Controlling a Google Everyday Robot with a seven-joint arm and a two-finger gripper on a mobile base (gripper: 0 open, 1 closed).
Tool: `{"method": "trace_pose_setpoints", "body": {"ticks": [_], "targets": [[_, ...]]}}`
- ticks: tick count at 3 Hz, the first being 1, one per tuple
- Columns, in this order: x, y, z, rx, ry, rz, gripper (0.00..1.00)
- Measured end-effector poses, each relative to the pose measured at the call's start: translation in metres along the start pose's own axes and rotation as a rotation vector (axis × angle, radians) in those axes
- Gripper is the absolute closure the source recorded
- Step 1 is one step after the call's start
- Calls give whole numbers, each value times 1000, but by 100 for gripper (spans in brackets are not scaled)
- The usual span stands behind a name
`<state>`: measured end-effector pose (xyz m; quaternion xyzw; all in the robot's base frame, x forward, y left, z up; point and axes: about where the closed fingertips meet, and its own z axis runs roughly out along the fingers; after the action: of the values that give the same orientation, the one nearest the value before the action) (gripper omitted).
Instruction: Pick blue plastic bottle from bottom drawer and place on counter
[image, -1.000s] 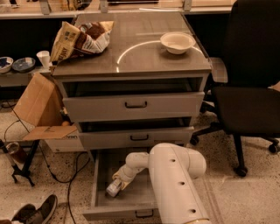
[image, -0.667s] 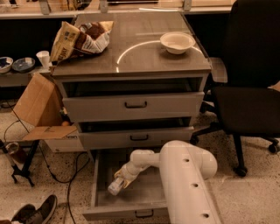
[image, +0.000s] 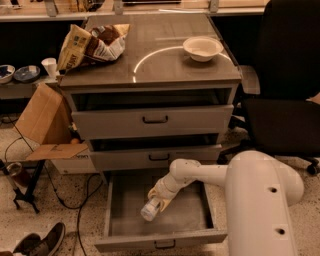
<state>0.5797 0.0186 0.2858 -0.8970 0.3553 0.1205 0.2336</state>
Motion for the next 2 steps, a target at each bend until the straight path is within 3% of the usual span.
{"method": "trace_pose_setpoints", "body": {"ticks": [2], "targets": [[-28, 52, -161, -153, 99, 57, 100]]}}
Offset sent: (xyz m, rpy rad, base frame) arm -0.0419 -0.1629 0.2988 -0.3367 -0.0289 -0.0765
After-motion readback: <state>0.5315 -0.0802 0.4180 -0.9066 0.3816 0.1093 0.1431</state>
